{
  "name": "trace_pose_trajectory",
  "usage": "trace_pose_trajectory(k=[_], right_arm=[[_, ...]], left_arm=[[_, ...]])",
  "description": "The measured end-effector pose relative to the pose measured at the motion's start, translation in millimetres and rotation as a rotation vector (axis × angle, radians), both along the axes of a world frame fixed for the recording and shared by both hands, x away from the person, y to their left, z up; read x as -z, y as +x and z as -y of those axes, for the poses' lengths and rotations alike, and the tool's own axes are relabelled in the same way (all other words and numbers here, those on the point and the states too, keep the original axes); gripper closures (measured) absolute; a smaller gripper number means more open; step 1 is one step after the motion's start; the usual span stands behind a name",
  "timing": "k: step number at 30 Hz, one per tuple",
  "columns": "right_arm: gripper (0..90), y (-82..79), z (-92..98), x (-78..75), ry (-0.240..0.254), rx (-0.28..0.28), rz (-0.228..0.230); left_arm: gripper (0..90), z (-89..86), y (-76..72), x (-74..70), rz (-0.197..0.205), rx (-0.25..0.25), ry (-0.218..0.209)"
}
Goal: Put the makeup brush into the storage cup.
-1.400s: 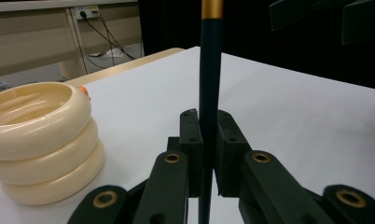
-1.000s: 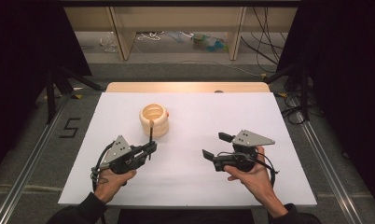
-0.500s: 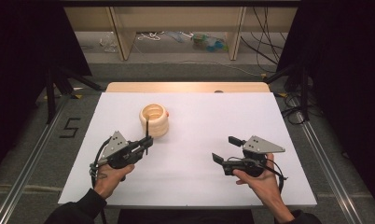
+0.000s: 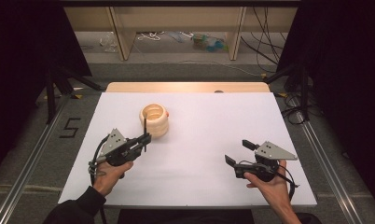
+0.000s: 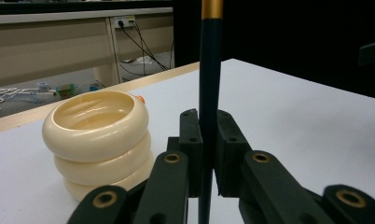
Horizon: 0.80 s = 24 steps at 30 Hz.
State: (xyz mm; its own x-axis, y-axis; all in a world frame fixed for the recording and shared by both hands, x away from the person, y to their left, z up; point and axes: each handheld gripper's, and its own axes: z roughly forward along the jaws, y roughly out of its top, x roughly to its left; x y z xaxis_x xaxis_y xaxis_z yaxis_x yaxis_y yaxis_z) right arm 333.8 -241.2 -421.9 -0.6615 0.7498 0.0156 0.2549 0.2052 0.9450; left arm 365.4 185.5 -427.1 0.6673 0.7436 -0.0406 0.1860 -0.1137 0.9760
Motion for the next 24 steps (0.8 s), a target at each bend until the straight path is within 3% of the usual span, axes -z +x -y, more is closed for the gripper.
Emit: trace_pose_trajectory(k=[3, 7, 17, 18, 20, 21, 23, 24], right_arm=[[16.2, -1.6, 4.5, 4.2, -0.001, 0.016, 0.002], [16.2, -5.3, 10.2, 6.4, -0.017, 0.031, -0.03], [16.3, -9.0, 19.0, 10.9, -0.008, 0.07, -0.031], [16.3, -8.6, 18.9, 11.8, 0.01, 0.063, -0.025], [16.3, -11.2, 22.3, 9.5, -0.028, 0.069, -0.045], [16.3, -11.6, 22.4, 9.4, -0.022, 0.069, -0.048], [16.3, -10.8, 21.5, 10.7, -0.003, 0.075, -0.024], [16.4, -11.2, 21.8, 10.4, -0.005, 0.074, -0.027]], left_arm=[[83.4, -0.5, 2.5, -0.3, -0.001, -0.009, -0.003], [83.4, -1.4, 6.1, -0.8, -0.003, -0.015, -0.002], [83.4, -5.7, 15.2, -5.8, 0.004, -0.038, -0.012], [83.4, -6.1, 16.3, -6.0, 0.007, -0.034, -0.004], [83.4, -5.8, 18.1, -6.1, 0.007, -0.036, 0.0], [83.4, -5.8, 18.8, -6.4, 0.006, -0.037, 0.002], [83.4, -4.6, 20.3, -6.5, -0.002, -0.044, -0.011], [83.4, -5.2, 21.5, -7.4, 0.005, -0.039, 0.002]])
